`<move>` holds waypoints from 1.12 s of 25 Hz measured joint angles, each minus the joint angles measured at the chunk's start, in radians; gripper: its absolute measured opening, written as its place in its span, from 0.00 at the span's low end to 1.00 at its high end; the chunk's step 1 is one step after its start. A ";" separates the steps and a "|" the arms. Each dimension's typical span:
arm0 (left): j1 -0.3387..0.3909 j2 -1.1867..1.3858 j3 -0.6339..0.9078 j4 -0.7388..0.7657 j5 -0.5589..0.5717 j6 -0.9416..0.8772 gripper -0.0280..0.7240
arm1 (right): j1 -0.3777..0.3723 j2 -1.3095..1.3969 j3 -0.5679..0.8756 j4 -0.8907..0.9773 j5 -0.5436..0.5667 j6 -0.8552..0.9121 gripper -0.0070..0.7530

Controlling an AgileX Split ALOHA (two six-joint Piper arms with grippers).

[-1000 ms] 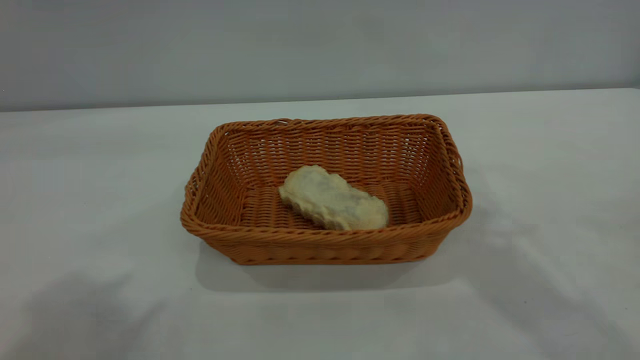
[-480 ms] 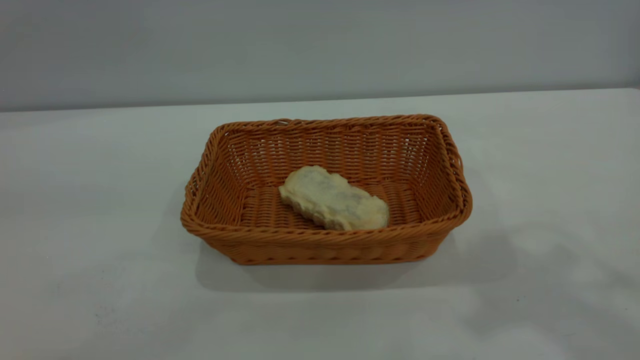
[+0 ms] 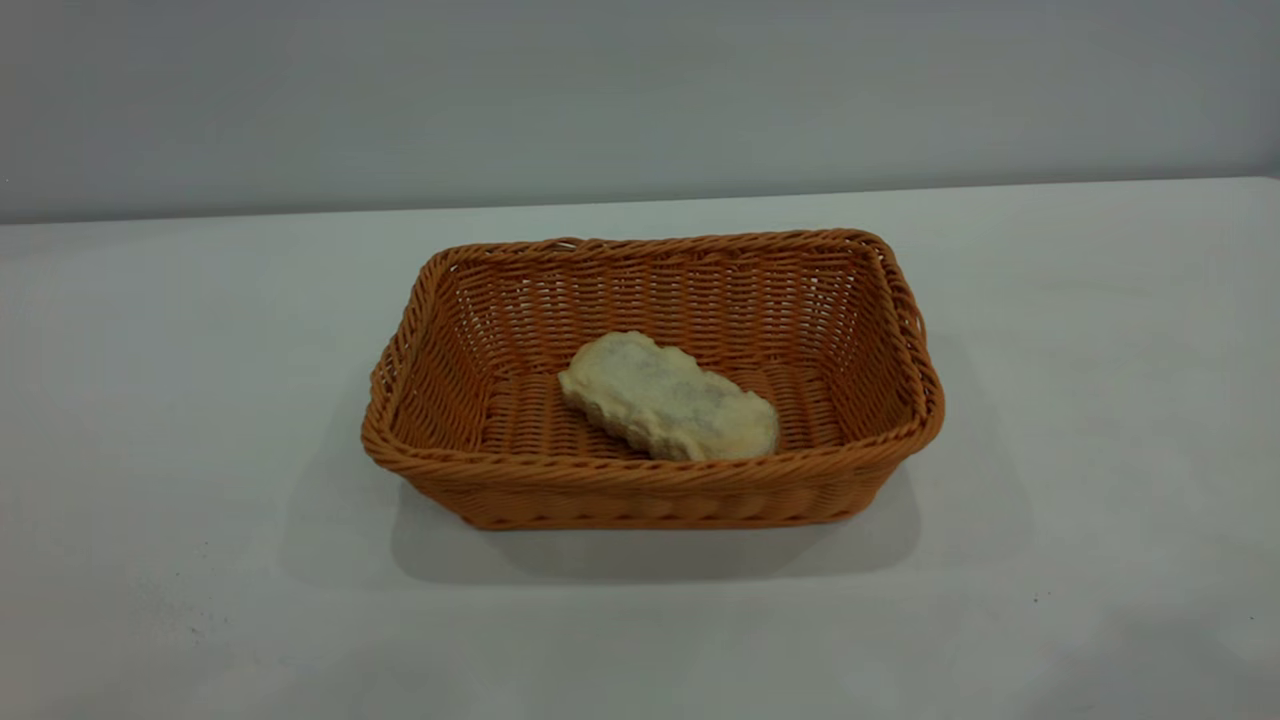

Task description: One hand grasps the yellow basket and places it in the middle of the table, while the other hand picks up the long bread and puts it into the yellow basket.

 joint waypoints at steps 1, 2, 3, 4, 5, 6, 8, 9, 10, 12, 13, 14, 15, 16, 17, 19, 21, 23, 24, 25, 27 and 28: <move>0.000 -0.032 0.015 0.000 0.002 -0.012 0.81 | 0.000 -0.021 0.000 0.000 0.000 0.003 0.49; 0.000 -0.063 0.032 0.000 0.003 -0.020 0.81 | 0.000 -0.046 0.000 0.000 0.000 0.008 0.49; 0.000 -0.092 0.046 0.001 0.006 -0.029 0.81 | 0.000 -0.071 0.001 0.000 0.000 0.009 0.49; 0.000 -0.113 0.056 0.009 0.018 -0.034 0.81 | 0.000 -0.093 0.003 0.000 0.000 0.011 0.49; 0.000 -0.136 0.060 0.025 0.037 -0.039 0.81 | 0.000 -0.121 0.013 0.000 0.000 0.012 0.49; 0.000 -0.154 0.062 0.049 0.059 -0.047 0.81 | 0.000 -0.151 0.027 -0.001 0.000 0.015 0.49; 0.000 -0.182 0.062 0.102 0.100 -0.089 0.81 | 0.000 -0.204 0.071 -0.001 0.000 0.017 0.49; 0.000 -0.193 0.062 0.137 0.126 -0.112 0.81 | 0.000 -0.234 0.100 -0.001 0.000 0.019 0.49; 0.000 -0.201 0.062 0.176 0.151 -0.140 0.81 | 0.000 -0.263 0.128 -0.001 0.000 0.019 0.49; 0.000 -0.210 0.062 0.246 0.188 -0.191 0.81 | 0.000 -0.319 0.201 -0.001 0.000 0.028 0.49; 0.000 -0.213 0.062 0.277 0.199 -0.209 0.81 | 0.000 -0.350 0.234 -0.001 0.000 0.033 0.49; 0.000 -0.215 0.062 0.295 0.206 -0.229 0.81 | 0.000 -0.380 0.275 -0.001 0.000 0.035 0.49; 0.000 -0.216 0.062 0.310 0.210 -0.245 0.81 | 0.000 -0.406 0.317 -0.001 0.000 0.037 0.49; 0.000 -0.216 0.062 0.315 0.213 -0.253 0.81 | 0.000 -0.437 0.359 -0.001 0.000 0.042 0.49; 0.000 -0.216 0.062 0.316 0.214 -0.259 0.81 | 0.000 -0.469 0.393 -0.001 0.000 0.047 0.49; 0.000 -0.220 0.072 0.316 0.215 -0.266 0.81 | 0.000 -0.528 0.471 -0.001 0.000 0.056 0.49; 0.000 -0.236 0.100 0.317 0.215 -0.266 0.81 | 0.000 -0.593 0.534 -0.001 0.000 0.067 0.49; 0.000 -0.263 0.138 0.317 0.215 -0.267 0.81 | 0.000 -0.652 0.593 0.000 0.000 0.070 0.49; 0.000 -0.282 0.160 0.317 0.215 -0.267 0.81 | 0.000 -0.684 0.615 0.000 -0.004 0.072 0.49; 0.000 -0.298 0.179 0.317 0.214 -0.268 0.81 | 0.000 -0.715 0.639 0.000 -0.005 0.073 0.49; 0.000 -0.329 0.194 0.321 0.215 -0.270 0.81 | 0.000 -0.771 0.681 0.000 -0.009 0.076 0.49; 0.000 -0.335 0.194 0.323 0.214 -0.270 0.81 | 0.000 -0.801 0.698 0.000 -0.014 0.076 0.49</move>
